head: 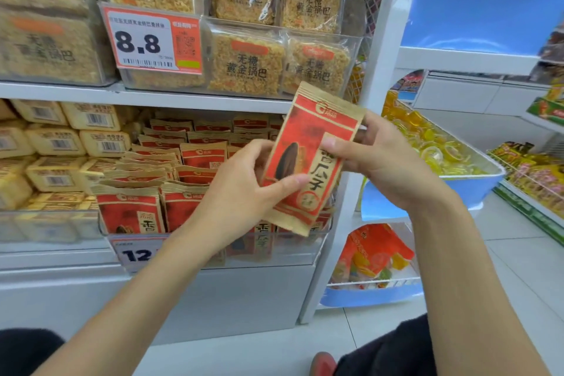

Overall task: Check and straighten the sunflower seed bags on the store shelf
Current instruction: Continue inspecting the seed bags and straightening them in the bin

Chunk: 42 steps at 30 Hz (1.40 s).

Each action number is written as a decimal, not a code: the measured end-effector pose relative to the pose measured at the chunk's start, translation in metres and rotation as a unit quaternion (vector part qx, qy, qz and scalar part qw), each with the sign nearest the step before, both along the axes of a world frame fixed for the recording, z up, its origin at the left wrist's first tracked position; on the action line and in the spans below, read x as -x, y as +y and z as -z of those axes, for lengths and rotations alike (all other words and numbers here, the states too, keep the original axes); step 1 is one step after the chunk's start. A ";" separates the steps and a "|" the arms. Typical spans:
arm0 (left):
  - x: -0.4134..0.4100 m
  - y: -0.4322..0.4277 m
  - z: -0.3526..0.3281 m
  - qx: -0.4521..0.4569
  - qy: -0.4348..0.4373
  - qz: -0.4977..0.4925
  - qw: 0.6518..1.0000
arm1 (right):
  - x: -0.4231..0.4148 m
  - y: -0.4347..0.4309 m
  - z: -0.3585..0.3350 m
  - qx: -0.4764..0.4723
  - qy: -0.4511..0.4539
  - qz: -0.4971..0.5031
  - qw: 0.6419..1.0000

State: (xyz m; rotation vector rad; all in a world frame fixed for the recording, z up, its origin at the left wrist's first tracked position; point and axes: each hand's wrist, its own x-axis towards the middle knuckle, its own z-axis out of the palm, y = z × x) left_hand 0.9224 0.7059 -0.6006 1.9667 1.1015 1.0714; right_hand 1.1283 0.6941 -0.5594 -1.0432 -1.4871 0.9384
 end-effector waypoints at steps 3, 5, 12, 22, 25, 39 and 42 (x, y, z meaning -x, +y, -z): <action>0.012 0.012 -0.001 -0.067 0.207 0.011 0.976 | -0.030 -0.007 -0.006 -0.025 0.002 0.041 0.999; 0.013 0.016 -0.002 -0.084 0.289 0.031 0.953 | -0.049 -0.010 -0.007 -0.030 0.018 0.055 0.998; -0.008 0.033 0.001 -0.100 0.285 0.005 0.953 | -0.056 -0.008 0.005 -0.018 0.035 0.047 0.998; -0.011 0.046 0.004 -0.013 0.191 -0.018 0.981 | -0.028 0.010 0.031 0.011 -0.021 0.030 0.999; -0.001 0.040 0.005 -0.018 0.182 0.027 0.983 | -0.019 0.009 0.037 0.047 -0.156 0.043 0.986; 0.019 0.031 0.009 -0.039 0.147 0.020 0.988 | -0.004 0.007 0.035 0.074 -0.430 0.082 0.896; 0.015 0.028 0.009 -0.048 0.151 0.036 0.987 | -0.013 0.009 0.032 0.012 -0.355 0.140 0.924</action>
